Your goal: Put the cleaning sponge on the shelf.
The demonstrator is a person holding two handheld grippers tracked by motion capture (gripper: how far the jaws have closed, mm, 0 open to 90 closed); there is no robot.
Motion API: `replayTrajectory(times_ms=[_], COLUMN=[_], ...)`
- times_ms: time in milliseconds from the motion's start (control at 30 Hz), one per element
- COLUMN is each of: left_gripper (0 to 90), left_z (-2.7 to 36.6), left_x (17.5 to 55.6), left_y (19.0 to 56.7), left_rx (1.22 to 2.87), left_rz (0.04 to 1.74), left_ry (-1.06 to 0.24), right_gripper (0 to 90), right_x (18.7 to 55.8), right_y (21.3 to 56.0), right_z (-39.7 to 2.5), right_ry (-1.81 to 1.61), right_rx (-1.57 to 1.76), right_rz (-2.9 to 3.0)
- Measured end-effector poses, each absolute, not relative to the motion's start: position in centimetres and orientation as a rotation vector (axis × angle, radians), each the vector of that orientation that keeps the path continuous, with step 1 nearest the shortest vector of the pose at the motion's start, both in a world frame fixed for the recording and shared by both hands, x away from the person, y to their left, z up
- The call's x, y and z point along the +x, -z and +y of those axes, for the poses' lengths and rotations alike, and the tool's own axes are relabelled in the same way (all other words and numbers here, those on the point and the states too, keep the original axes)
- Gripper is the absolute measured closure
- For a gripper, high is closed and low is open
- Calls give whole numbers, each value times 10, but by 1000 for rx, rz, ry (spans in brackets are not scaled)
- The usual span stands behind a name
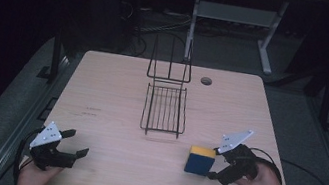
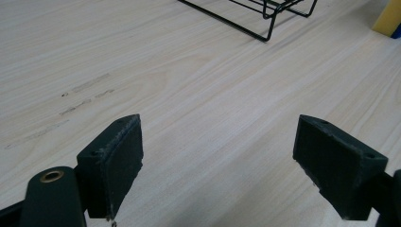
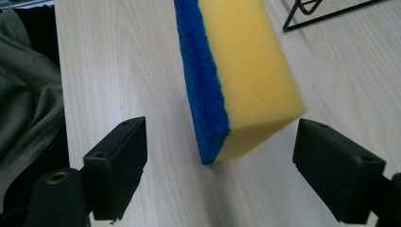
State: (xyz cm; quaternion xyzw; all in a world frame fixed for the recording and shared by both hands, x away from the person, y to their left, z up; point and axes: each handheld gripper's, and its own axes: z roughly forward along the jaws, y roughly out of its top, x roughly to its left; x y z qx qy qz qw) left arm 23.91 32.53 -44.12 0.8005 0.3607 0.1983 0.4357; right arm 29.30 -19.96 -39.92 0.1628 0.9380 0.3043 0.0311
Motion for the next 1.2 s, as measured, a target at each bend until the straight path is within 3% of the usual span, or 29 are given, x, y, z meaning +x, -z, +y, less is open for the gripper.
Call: replayTrajectory(times_ms=[700,1200], left_gripper=[163,163], left_z=[325,326], left_x=[239,239], left_y=[441,440], left_rx=[1990,1986], left_rz=[895,896], left_ry=[-492,-498], right_gripper=[266,479], right_x=[304,308], right_y=[408,411], right_z=[-187,-183], right_ry=[-944,-934], right_rx=[481,484], right_rz=[2913,2932])
